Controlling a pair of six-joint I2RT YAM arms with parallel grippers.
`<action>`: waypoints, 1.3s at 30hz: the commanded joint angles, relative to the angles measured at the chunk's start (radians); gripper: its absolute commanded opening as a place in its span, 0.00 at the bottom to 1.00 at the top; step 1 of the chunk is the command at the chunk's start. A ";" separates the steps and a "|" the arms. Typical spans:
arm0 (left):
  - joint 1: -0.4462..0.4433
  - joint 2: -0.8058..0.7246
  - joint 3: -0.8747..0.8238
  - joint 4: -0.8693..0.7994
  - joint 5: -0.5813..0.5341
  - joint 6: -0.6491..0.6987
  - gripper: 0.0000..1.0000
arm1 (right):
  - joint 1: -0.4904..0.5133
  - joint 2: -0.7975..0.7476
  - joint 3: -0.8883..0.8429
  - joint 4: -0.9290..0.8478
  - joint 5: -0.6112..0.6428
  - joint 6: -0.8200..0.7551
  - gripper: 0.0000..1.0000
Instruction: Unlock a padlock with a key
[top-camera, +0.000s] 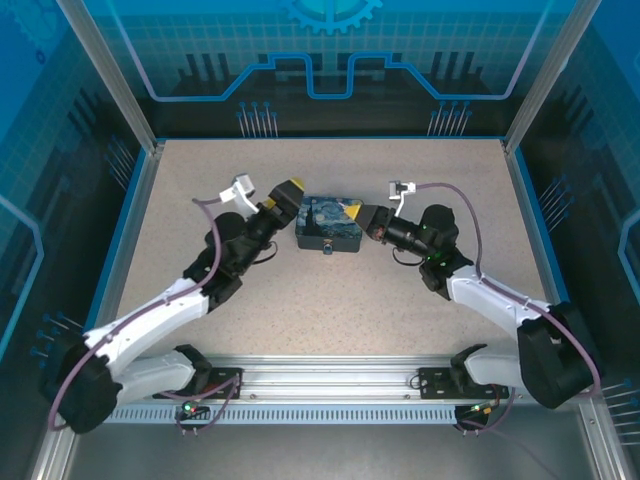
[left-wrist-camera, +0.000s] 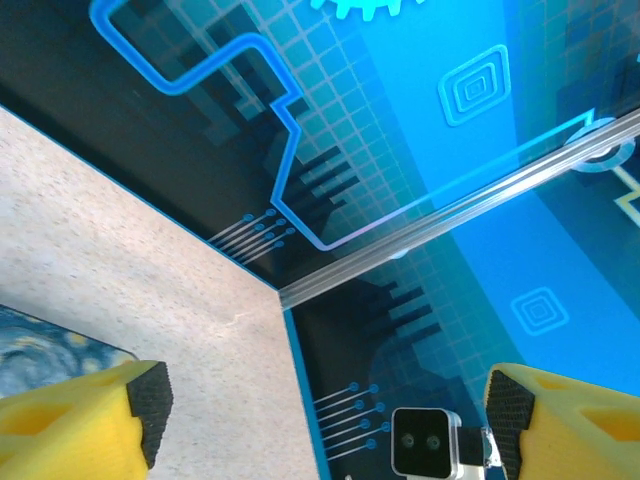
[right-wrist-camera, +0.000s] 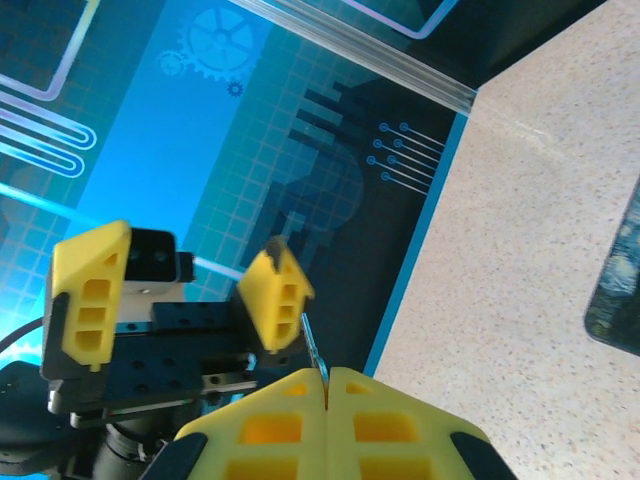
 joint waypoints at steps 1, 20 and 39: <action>0.013 -0.056 -0.020 -0.258 0.027 0.122 0.89 | -0.033 -0.032 -0.017 -0.114 -0.031 -0.066 0.00; -0.038 0.329 -0.150 -0.085 0.302 0.521 0.99 | -0.111 0.328 0.141 -0.209 0.013 -0.055 0.00; -0.050 0.698 -0.052 0.185 0.278 0.562 0.96 | -0.076 0.542 0.230 -0.160 0.055 -0.027 0.00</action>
